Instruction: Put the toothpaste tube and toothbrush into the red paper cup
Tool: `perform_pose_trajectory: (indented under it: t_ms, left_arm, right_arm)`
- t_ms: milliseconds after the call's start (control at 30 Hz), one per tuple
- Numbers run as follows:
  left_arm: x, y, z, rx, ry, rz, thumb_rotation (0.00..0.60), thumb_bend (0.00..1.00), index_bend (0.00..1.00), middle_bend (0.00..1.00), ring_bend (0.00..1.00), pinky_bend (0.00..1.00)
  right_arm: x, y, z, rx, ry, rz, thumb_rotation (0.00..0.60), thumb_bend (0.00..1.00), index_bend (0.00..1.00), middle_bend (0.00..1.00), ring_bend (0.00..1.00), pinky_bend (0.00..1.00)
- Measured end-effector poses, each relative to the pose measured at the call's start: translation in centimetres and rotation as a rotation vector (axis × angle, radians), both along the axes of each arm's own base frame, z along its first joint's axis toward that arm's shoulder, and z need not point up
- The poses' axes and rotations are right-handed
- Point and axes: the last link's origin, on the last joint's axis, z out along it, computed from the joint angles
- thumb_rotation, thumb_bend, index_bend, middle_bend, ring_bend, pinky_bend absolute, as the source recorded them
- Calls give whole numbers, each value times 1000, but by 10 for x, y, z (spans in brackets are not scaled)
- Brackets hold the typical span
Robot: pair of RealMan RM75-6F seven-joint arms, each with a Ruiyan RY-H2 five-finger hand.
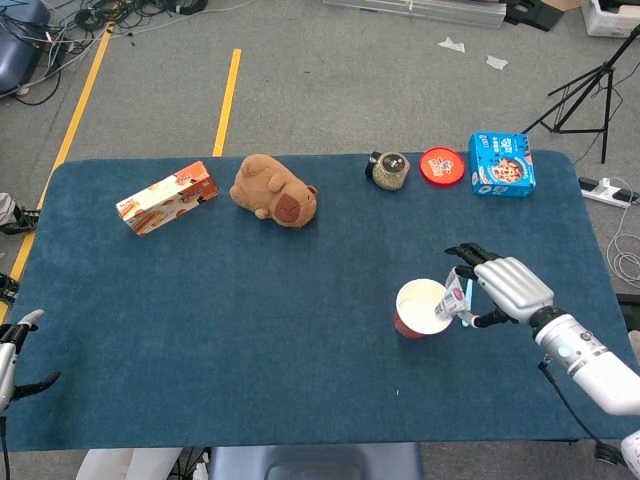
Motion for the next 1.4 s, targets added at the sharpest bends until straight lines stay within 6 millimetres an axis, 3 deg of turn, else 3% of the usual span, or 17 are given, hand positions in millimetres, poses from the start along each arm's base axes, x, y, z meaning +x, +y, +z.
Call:
perform_pose_trajectory:
  t_ms: [1400]
  left_arm:
    - [4,-4,7,19,-14,-12,600,0,163,311,246,223]
  right_arm:
    - [10,-22,-62,84,203,32,600,228,669,132,0,228]
